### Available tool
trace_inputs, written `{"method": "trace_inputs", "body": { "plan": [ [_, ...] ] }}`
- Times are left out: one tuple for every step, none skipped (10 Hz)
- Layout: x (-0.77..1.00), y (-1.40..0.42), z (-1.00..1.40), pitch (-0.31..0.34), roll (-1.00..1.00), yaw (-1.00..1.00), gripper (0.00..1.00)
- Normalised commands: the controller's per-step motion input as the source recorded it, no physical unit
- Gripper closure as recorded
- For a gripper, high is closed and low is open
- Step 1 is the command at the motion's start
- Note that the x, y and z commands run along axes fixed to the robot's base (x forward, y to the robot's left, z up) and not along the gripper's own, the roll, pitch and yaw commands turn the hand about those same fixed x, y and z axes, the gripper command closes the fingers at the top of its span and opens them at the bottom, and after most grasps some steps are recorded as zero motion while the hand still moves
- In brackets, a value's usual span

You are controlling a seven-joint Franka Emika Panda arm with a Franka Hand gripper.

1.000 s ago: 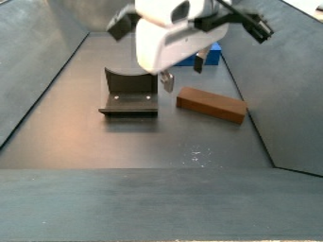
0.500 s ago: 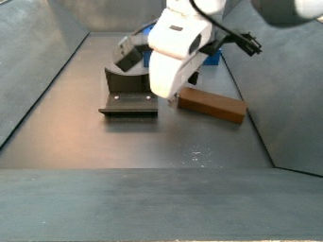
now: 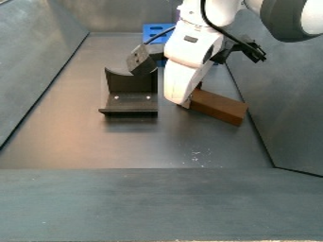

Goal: Pick up the arch object. Move up. Place the arch object on the fixture. Regrasp the arch object. Rotate the arch object. Move to above the board. Insert the arch object.
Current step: Pick up the arch object.

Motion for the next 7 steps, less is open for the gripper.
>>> {"method": "trace_inputs", "body": {
  "plan": [
    [0.00, 0.00, 0.00, 0.000, 0.00, 0.00, 1.00],
    [0.00, 0.00, 0.00, 0.000, 0.00, 0.00, 1.00],
    [0.00, 0.00, 0.00, 0.000, 0.00, 0.00, 1.00],
    [0.00, 0.00, 0.00, 0.000, 0.00, 0.00, 1.00],
    [0.00, 0.00, 0.00, 0.000, 0.00, 0.00, 1.00],
    [0.00, 0.00, 0.00, 0.000, 0.00, 0.00, 1.00],
    [0.00, 0.00, 0.00, 0.000, 0.00, 0.00, 1.00]
  ]
}}
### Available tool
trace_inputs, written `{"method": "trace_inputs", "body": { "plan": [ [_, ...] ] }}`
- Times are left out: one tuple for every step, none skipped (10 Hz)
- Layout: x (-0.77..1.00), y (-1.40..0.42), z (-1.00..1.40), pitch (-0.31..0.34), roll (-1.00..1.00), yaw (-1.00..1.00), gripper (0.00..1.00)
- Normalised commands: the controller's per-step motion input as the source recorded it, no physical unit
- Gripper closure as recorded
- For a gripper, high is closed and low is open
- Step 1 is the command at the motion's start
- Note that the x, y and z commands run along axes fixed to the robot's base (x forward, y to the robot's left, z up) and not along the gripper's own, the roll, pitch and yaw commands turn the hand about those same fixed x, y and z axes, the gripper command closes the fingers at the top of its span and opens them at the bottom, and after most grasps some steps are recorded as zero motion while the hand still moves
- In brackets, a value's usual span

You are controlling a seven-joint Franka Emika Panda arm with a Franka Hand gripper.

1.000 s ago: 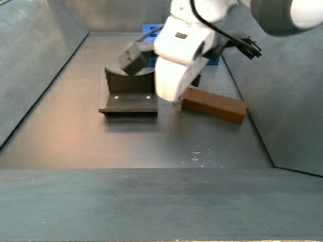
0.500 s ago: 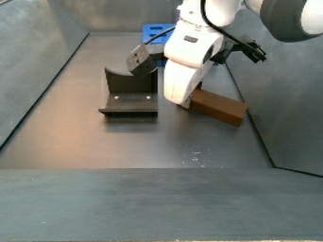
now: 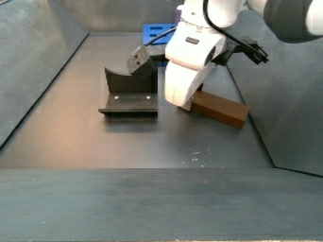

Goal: Pick up the arch object. Move up. Place the arch object on the fixture. Regrasp the arch object. Rotate the arch object. Move to above the board. Insert the arch object.
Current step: Pick up the arch object, then move up.

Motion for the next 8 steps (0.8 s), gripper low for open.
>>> {"method": "trace_inputs", "body": {
  "plan": [
    [0.00, 0.00, 0.00, 0.000, 0.00, 0.00, 1.00],
    [0.00, 0.00, 0.00, 0.000, 0.00, 0.00, 1.00],
    [0.00, 0.00, 0.00, 0.000, 0.00, 0.00, 1.00],
    [0.00, 0.00, 0.00, 0.000, 0.00, 0.00, 1.00],
    [0.00, 0.00, 0.00, 0.000, 0.00, 0.00, 1.00],
    [0.00, 0.00, 0.83, 0.000, 0.00, 0.00, 1.00],
    [-0.02, -0.04, 0.82, 0.009, -0.01, 0.02, 1.00],
    [-0.05, -0.04, 0.68, 0.025, -0.03, 0.04, 1.00]
  ]
}}
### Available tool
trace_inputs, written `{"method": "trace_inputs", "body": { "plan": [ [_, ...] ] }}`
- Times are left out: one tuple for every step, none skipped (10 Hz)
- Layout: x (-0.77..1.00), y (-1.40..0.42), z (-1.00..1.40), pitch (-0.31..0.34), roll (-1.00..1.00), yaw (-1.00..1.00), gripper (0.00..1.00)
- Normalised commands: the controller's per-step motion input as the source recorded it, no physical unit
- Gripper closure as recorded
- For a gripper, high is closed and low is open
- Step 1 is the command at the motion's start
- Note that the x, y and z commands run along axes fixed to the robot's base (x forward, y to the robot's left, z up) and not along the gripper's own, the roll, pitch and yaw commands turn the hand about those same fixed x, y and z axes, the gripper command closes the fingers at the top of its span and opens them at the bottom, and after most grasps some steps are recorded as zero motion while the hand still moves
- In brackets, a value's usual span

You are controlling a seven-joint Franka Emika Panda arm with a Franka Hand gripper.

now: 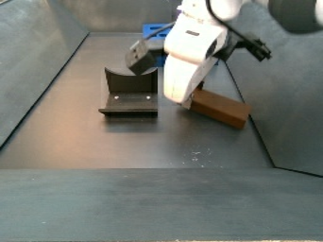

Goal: Pick up the arch object. Move up. Place the arch object on the fixture. Regrasp the arch object. Rotate the arch object. Move to above the board. Insert the arch object.
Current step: Move up, then place the arch object on the fixture.

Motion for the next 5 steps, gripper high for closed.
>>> {"method": "trace_inputs", "body": {
  "plan": [
    [-0.05, -0.03, 0.60, 0.024, -0.05, 0.04, 1.00],
    [-0.03, -0.02, 0.43, 0.024, -0.07, 0.04, 1.00],
    [-0.03, -0.01, 0.30, 0.021, -0.09, 0.03, 1.00],
    [0.00, 0.00, 1.00, 0.000, 0.00, 0.00, 1.00],
    [0.01, 0.00, 1.00, -0.012, -0.01, -0.01, 1.00]
  ]
}}
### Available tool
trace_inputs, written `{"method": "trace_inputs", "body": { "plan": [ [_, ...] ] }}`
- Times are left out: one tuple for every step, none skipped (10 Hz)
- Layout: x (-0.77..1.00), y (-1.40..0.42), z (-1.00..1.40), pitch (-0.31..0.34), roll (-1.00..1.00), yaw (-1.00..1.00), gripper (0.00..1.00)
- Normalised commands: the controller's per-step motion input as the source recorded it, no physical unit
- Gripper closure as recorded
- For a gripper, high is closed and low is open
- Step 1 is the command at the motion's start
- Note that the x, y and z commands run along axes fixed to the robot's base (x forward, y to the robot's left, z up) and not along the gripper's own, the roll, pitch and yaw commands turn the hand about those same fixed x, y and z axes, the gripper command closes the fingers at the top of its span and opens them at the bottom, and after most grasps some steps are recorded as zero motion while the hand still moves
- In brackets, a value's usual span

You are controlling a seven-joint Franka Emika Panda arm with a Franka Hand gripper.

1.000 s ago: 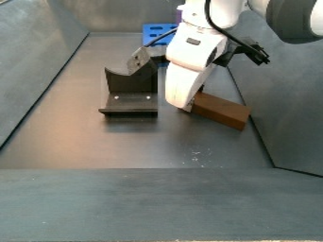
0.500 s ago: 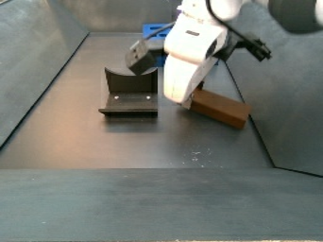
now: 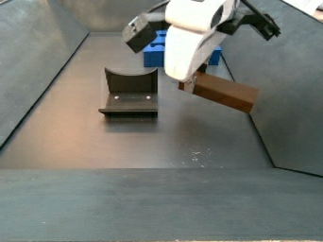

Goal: Pick up the arch object. Move up. Place the arch object on the fixture. Regrasp the arch object. Rotate the arch object. Move to above the board. Insert the arch object.
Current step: Place the arch object on the fixture.

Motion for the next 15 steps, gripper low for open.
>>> {"method": "trace_inputs", "body": {
  "plan": [
    [0.00, 0.00, 1.00, 0.009, -0.03, 0.00, 1.00],
    [-0.01, 0.00, 1.00, 0.007, -0.05, 0.01, 1.00],
    [-0.02, -0.01, 1.00, 0.006, -0.07, 0.02, 1.00],
    [-0.02, -0.01, 1.00, 0.005, -0.09, 0.02, 1.00],
    [-0.03, -0.01, 1.00, 0.005, -0.11, 0.02, 1.00],
    [-0.03, -0.01, 1.00, 0.004, -0.12, 0.02, 1.00],
    [-0.03, -0.01, 1.00, 0.006, -0.14, 0.00, 1.00],
    [-0.03, 0.00, 0.88, 0.006, -0.14, 0.00, 1.00],
    [-0.03, 0.00, 0.75, 0.010, -0.15, -0.01, 1.00],
    [-0.02, 0.00, 0.58, 0.013, -0.17, -0.02, 1.00],
    [-0.02, 0.00, 0.45, 0.016, -0.18, -0.02, 1.00],
    [-0.01, 0.00, 0.33, 0.020, -0.17, -0.03, 1.00],
    [1.00, -0.05, -0.06, 0.001, 0.05, -1.00, 1.00],
    [1.00, -0.05, -0.12, 0.007, 0.05, -1.00, 1.00],
    [1.00, -0.04, -0.13, 0.010, 0.05, -1.00, 1.00]
  ]
}}
